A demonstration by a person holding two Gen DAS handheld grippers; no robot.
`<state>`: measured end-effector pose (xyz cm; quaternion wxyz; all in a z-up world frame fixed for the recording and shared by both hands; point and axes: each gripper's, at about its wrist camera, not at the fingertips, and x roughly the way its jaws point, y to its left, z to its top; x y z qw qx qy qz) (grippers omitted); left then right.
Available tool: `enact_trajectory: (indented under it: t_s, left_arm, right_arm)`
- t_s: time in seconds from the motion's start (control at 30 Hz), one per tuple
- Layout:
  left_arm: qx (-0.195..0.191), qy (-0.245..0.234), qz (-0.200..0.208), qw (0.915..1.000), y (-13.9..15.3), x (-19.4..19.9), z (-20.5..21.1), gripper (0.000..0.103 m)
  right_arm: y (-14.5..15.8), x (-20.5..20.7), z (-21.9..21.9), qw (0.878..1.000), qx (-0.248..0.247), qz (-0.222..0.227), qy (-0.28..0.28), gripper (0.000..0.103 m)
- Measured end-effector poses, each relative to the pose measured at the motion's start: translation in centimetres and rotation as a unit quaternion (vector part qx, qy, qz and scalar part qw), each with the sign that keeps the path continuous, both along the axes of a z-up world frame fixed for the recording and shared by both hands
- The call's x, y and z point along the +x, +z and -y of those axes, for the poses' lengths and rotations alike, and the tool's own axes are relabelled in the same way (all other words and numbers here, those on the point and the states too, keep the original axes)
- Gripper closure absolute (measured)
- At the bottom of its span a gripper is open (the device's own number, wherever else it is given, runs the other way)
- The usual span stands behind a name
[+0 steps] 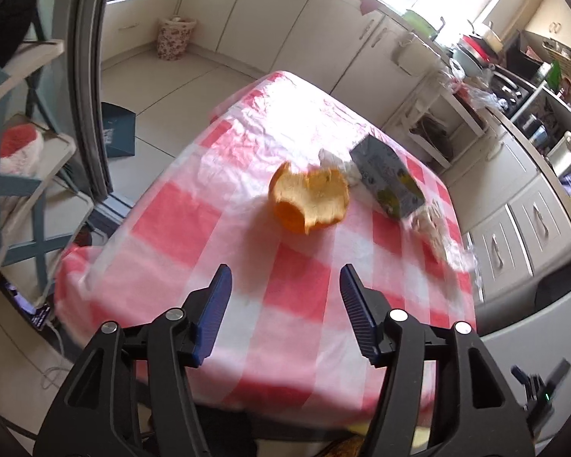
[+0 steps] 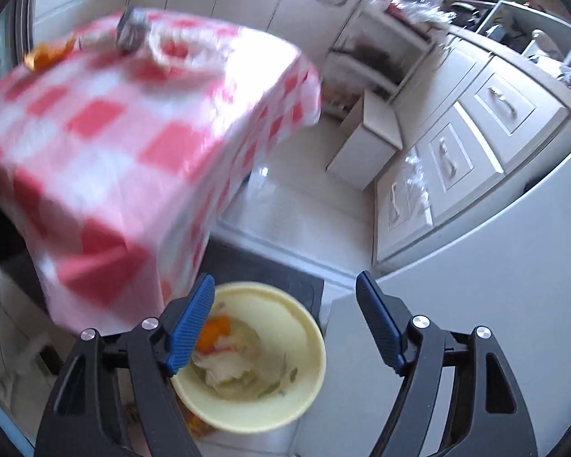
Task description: Collect trash
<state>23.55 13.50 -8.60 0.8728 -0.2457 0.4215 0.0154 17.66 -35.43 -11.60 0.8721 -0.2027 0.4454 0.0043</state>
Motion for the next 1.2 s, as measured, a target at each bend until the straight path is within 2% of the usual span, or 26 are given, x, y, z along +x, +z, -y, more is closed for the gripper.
enact_trajectory:
  t_s: [0.13,0.2,0.4,0.43,0.47,0.53,0.57,0.67,0.87,1.0,1.2]
  left_arm:
    - [0.017,0.046,0.007,0.9988,-0.9,3.6,-0.1,0.031]
    - [0.036,0.049,0.002,0.9981,-1.5,5.2,0.2,0.030]
    - [0.093,0.045,-0.019,0.9945,-3.5,8.8,1.4,0.031]
    - [0.104,0.049,-0.014,0.9933,-3.6,8.8,1.6,0.042]
    - [0.105,0.049,-0.013,0.9932,-3.6,8.8,1.6,0.063]
    - [0.092,0.043,-0.010,0.9947,-3.9,8.8,1.4,0.088]
    - [0.096,0.046,-0.006,0.9943,-3.8,8.6,1.3,0.093]
    - [0.084,0.049,0.008,0.9952,-3.6,7.5,0.9,0.096]
    - [0.058,0.075,0.028,0.9951,-3.8,3.2,-0.4,0.097]
    - [0.055,0.080,0.033,0.9947,-4.6,0.4,-1.2,0.097]
    - [0.060,0.065,0.054,0.9946,-3.8,-0.2,-1.3,0.096]
  right_arm:
    - [1.7,0.6,-0.8,0.999,0.017,0.033,0.008,0.028]
    - [2.6,1.0,-1.7,0.998,0.029,0.046,0.018,0.024]
    - [3.4,1.9,-4.8,0.996,0.052,0.052,0.050,0.023]
    - [3.4,2.1,-5.4,0.996,0.055,0.049,0.055,0.023]
    - [3.4,2.2,-5.9,0.995,0.057,0.048,0.061,0.023]
    - [3.4,2.7,-7.2,0.994,0.062,0.044,0.073,0.023]
    - [3.3,3.0,-7.9,0.994,0.067,0.040,0.080,0.023]
    - [3.2,4.0,-9.9,0.990,0.093,0.030,0.098,0.023]
    - [3.0,7.0,-16.1,0.977,0.157,0.005,0.147,0.023]
    - [2.7,9.2,-21.8,0.968,0.171,0.002,0.183,0.023]
    - [1.8,13.0,-28.5,0.961,0.190,0.016,0.200,0.023]
